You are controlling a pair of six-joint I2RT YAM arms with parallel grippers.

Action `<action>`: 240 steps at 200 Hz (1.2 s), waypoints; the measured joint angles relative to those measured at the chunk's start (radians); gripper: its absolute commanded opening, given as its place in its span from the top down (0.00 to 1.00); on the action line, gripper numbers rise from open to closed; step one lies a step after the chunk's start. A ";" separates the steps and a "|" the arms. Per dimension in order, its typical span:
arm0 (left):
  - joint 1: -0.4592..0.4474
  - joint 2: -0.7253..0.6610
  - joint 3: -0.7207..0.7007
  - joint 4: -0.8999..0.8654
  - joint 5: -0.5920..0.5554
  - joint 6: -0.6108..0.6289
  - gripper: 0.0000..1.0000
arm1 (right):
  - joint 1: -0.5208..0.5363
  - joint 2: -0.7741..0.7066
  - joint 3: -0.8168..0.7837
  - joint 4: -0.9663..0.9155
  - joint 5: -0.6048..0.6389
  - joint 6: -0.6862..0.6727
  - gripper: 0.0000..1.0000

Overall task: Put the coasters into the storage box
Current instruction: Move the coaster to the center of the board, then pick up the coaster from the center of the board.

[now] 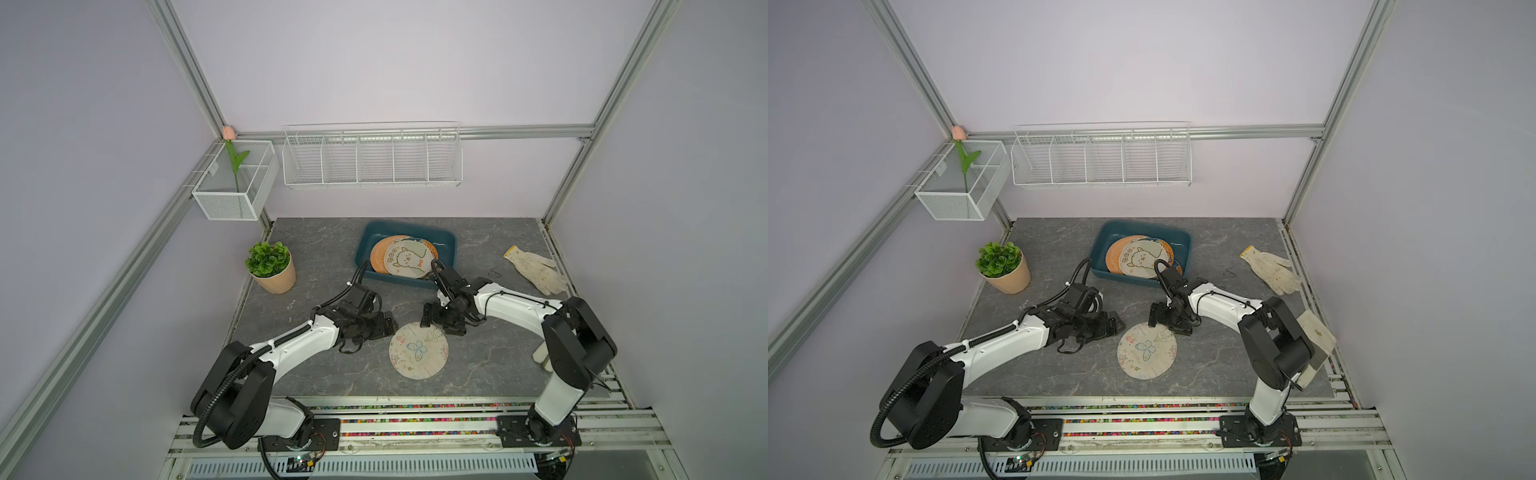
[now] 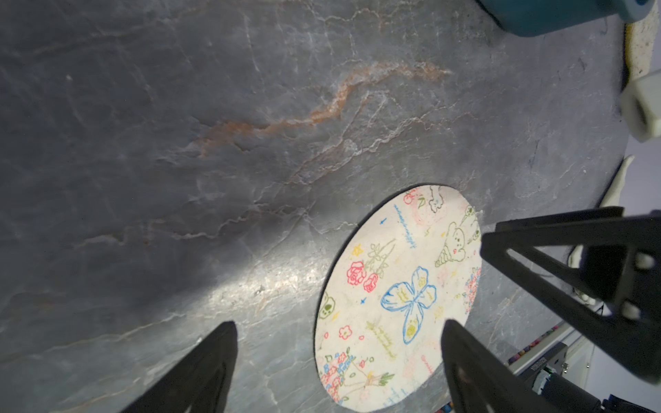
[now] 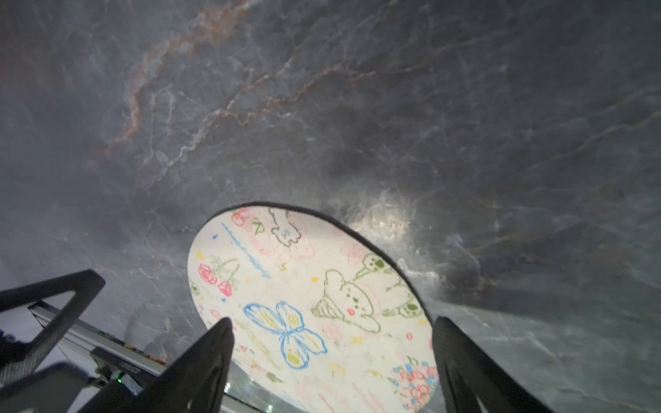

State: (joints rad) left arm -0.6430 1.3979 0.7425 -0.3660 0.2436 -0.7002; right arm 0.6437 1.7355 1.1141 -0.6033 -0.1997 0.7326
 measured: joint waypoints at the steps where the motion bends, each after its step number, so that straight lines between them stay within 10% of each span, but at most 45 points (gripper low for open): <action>1: -0.001 0.000 -0.001 0.000 -0.001 -0.001 0.16 | 0.000 -0.003 0.000 -0.003 -0.003 -0.004 0.11; 133: -0.177 0.057 -0.029 0.033 -0.090 -0.154 0.43 | -0.011 -0.082 -0.147 -0.050 -0.084 -0.192 0.00; 240: -0.202 0.101 -0.028 0.054 -0.090 -0.182 0.49 | -0.019 -0.076 -0.168 0.024 -0.124 -0.196 0.18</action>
State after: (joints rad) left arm -0.8448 1.4986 0.7147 -0.3122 0.1535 -0.8822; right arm 0.6250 1.6600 0.9463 -0.5789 -0.3233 0.5362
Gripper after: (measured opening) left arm 0.507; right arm 0.844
